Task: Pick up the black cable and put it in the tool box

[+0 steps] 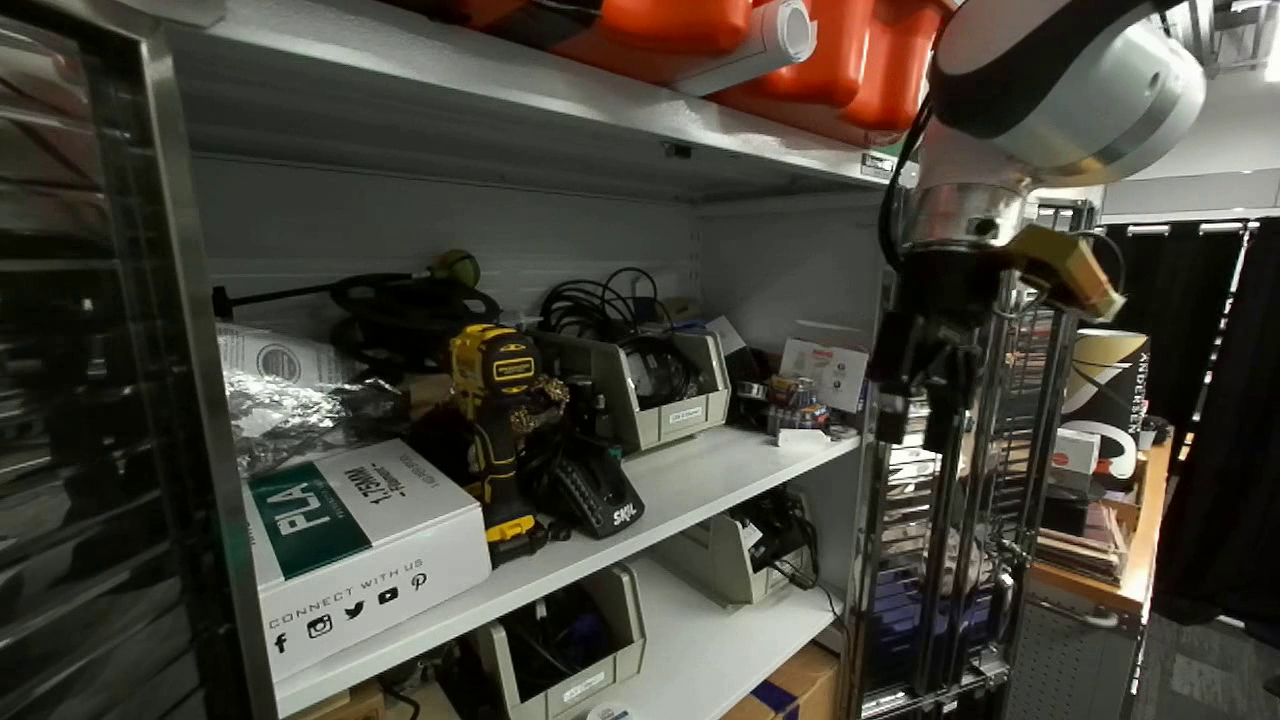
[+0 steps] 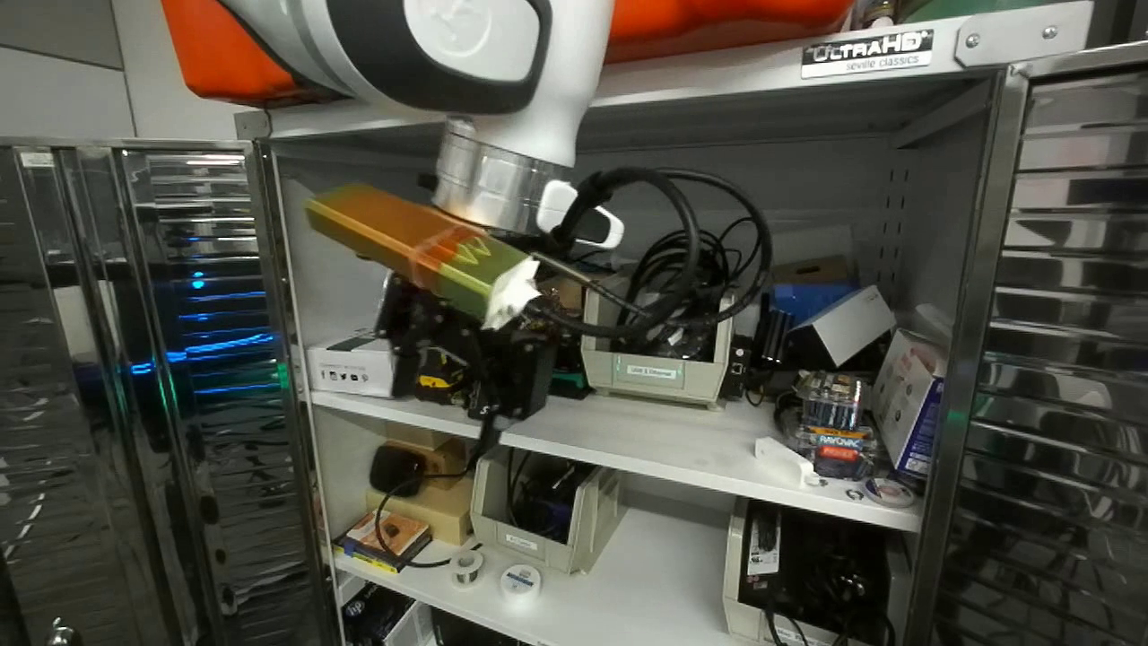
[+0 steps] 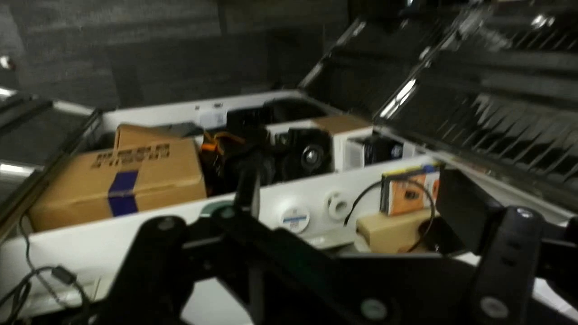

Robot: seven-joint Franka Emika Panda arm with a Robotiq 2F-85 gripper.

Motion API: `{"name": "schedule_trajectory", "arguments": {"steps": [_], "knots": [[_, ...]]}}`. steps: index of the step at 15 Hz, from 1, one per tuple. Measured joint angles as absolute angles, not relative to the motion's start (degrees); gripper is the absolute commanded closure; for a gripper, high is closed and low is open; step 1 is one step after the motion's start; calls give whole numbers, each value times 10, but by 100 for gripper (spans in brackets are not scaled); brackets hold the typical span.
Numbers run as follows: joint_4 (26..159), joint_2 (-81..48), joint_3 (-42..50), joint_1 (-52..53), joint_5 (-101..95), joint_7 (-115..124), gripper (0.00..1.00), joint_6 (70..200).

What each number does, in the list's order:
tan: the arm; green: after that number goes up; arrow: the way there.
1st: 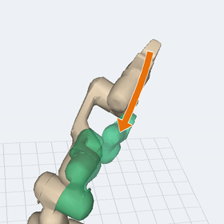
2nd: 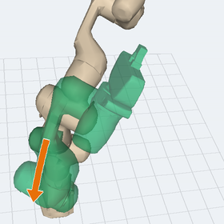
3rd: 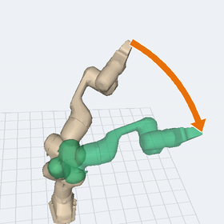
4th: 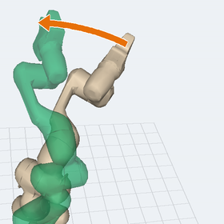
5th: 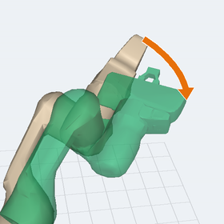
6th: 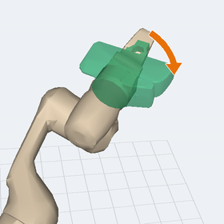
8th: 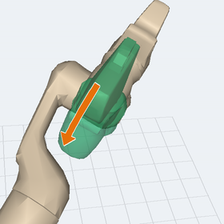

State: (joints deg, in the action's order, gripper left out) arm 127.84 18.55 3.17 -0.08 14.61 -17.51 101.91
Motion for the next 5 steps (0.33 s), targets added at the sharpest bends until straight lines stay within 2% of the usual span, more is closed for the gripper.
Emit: {"name": "schedule_trajectory", "arguments": {"steps": [3,5], "knots": [[1295,239,45,-1,136,-176,0,877],[1298,251,47,-1,135,-177,0,862]]}}
